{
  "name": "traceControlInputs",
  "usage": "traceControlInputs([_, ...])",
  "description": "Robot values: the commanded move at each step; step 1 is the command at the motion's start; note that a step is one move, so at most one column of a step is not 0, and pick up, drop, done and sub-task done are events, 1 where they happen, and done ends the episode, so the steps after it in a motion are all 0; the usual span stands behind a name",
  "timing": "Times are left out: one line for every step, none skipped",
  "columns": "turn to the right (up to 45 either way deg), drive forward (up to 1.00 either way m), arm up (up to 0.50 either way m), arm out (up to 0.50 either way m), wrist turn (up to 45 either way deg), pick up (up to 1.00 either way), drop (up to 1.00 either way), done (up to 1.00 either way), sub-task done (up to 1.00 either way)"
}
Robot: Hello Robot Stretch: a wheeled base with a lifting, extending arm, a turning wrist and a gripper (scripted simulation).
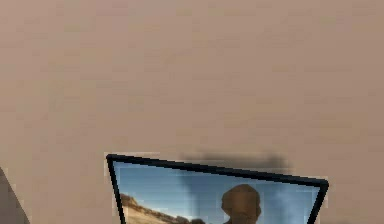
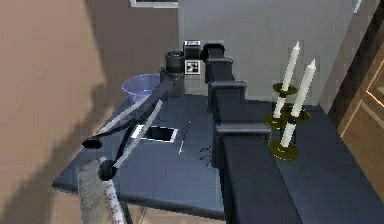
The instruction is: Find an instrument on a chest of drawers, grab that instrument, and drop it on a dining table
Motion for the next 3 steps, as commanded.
traceControlInputs([0.0,0.0,0.0,0.0,45.0,0.0,0.0,0.0,0.0])
traceControlInputs([0.0,0.0,0.0,0.0,45.0,0.0,0.0,0.0,0.0])
traceControlInputs([0.0,0.0,0.0,0.0,45.0,0.0,0.0,0.0,0.0])
